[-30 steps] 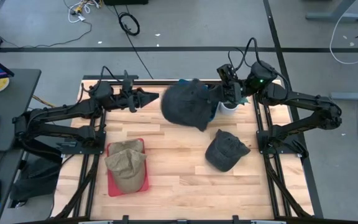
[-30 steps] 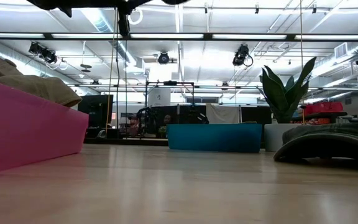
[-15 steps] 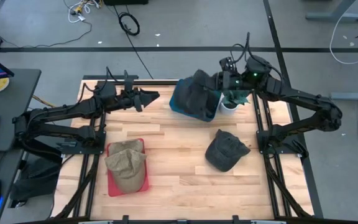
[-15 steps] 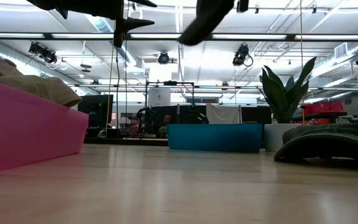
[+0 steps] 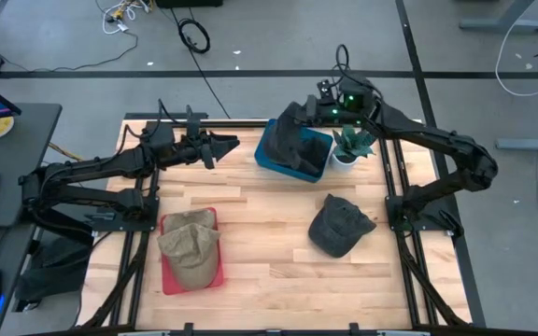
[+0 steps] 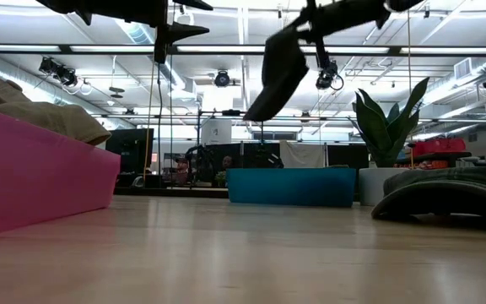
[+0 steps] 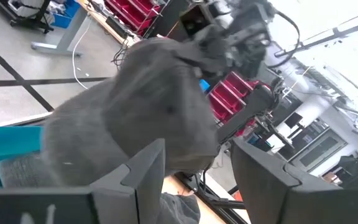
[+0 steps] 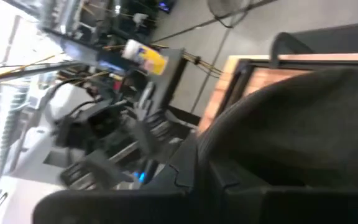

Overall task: Pick & Place hat
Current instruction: Put the left black cap into the blue bin

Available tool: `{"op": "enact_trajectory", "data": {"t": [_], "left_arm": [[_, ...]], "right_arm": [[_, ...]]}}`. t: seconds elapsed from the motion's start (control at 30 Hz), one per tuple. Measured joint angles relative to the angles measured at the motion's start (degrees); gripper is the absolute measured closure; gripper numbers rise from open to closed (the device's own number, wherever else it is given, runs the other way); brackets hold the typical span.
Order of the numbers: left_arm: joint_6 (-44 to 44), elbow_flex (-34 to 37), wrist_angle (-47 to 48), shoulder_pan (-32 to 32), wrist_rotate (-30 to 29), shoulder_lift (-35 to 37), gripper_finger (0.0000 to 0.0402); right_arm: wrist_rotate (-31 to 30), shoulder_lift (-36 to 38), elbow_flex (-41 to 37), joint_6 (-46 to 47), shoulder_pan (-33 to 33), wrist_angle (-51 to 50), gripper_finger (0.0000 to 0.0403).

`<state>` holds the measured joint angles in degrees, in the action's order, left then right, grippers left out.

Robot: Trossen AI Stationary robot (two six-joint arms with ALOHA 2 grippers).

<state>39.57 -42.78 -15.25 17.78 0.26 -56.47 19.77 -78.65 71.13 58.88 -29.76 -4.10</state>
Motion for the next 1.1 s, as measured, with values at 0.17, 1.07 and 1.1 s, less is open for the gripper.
{"op": "enact_trajectory", "data": {"t": [0.17,1.07,1.1], "left_arm": [[-0.39,0.0,-0.04,0.0,-0.6,0.0,0.0216],[-1.26,0.0,-0.06,-0.02,-0.66,0.0,0.0216],[-1.27,0.0,-0.08,-0.02,-0.66,0.0,0.0216]], "right_arm": [[1.71,-3.63,0.0,-0.76,-2.64,-0.22,0.0397],[1.6,-15.5,0.0,-2.35,-8.52,-4.87,0.0397],[1.45,-15.52,0.0,-2.35,-8.62,-4.92,0.0397]]}}
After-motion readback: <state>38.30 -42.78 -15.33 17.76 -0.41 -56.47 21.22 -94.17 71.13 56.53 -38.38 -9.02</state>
